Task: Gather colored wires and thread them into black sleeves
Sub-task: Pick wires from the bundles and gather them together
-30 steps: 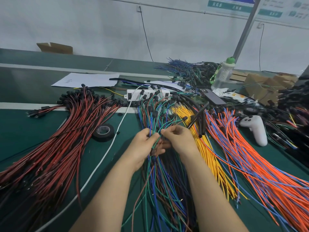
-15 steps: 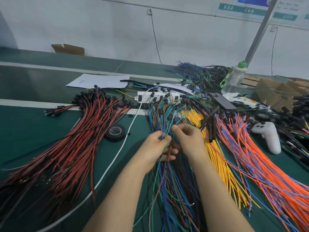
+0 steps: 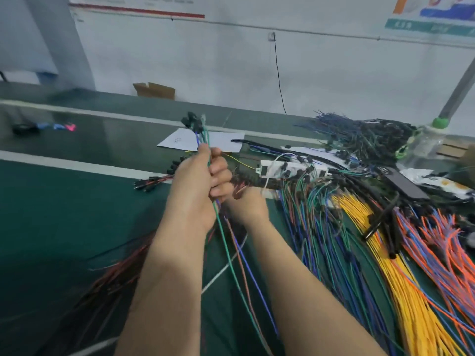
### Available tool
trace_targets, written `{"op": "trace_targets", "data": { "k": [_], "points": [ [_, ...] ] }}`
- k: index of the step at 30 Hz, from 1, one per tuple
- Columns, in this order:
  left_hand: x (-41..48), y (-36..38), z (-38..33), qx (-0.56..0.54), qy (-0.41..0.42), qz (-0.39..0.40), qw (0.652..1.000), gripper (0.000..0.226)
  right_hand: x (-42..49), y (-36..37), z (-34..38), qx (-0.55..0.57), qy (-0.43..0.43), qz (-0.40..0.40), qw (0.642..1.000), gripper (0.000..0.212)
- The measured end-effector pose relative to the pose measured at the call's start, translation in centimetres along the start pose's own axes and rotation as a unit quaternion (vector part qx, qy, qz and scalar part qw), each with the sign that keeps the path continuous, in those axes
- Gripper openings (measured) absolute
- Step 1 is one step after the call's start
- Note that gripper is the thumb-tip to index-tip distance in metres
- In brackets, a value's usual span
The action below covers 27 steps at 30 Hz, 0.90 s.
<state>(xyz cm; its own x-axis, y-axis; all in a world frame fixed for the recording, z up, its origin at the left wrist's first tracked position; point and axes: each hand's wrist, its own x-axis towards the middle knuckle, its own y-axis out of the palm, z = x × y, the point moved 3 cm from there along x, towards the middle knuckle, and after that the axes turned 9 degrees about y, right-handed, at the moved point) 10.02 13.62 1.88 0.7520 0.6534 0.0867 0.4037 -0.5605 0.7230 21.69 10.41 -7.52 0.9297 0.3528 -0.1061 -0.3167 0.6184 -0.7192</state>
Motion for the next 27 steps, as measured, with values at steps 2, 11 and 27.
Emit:
{"op": "trace_targets", "data": {
  "k": [2, 11, 27],
  "points": [
    [0.4, -0.6, -1.2, 0.014, 0.024, -0.015, 1.0, 0.033, 0.6, 1.8, 0.6, -0.058, 0.023, 0.007, 0.998, 0.042],
    [1.8, -3.5, 0.1, 0.161, 0.008, -0.047, 0.986, 0.03, 2.0, -5.2, -1.2, 0.362, 0.126, -0.005, 0.924, 0.016],
    [-0.8, 10.3, 7.0, 0.222, 0.073, 0.187, 0.954, 0.029, -9.6, -24.1, -2.9, 0.567, -0.144, -0.125, 0.801, 0.025]
  ]
}}
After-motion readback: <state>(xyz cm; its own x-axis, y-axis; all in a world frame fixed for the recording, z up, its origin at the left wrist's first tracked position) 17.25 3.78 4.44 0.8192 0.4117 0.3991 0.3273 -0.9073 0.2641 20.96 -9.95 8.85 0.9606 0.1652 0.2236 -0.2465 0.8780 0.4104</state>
